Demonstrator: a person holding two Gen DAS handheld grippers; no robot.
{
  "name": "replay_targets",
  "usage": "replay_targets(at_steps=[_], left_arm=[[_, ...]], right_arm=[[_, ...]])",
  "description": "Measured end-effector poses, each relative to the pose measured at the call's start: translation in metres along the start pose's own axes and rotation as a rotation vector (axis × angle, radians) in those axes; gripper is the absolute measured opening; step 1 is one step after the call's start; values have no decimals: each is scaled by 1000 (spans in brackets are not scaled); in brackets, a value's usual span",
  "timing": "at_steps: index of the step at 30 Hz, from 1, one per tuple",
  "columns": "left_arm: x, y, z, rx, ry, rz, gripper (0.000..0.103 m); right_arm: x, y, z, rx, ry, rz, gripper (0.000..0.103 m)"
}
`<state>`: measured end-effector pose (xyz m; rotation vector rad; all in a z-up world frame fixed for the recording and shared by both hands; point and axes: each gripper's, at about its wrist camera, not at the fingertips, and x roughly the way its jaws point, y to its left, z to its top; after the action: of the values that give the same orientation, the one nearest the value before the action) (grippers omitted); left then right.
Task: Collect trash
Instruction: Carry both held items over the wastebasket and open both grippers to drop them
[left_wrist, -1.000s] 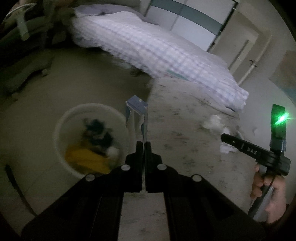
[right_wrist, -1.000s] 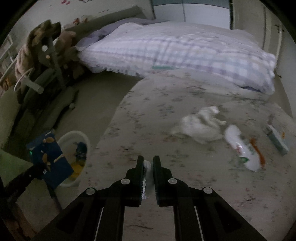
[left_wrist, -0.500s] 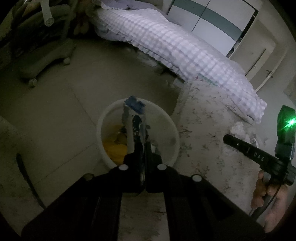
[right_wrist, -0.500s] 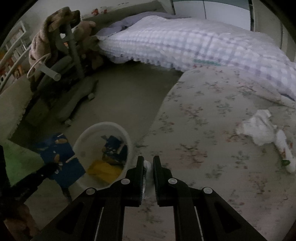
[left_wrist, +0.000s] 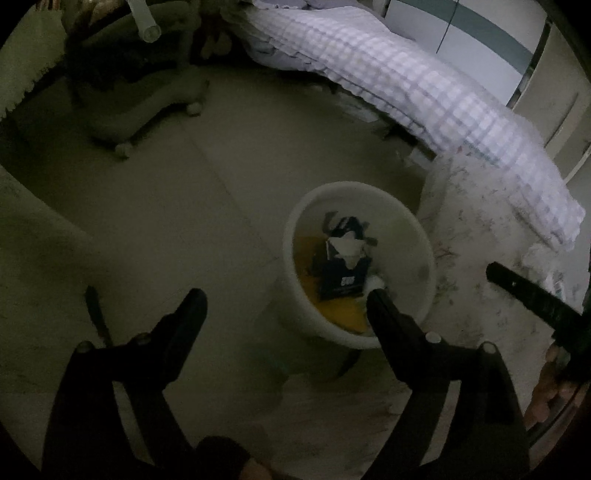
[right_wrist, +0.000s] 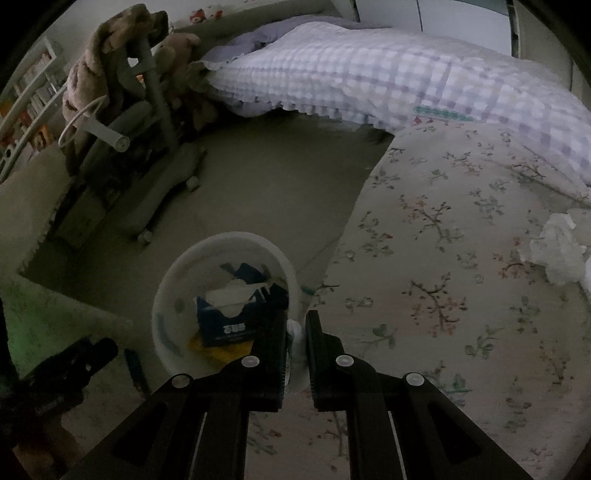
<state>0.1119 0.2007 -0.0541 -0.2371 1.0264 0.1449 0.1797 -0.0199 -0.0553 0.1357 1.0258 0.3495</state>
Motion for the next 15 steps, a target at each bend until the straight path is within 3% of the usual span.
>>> replay_targets(at_steps=[15], left_arm=[[-5, 6, -3, 81, -29, 76, 92]], right_arm=[[28, 34, 2, -13, 9, 64, 12]])
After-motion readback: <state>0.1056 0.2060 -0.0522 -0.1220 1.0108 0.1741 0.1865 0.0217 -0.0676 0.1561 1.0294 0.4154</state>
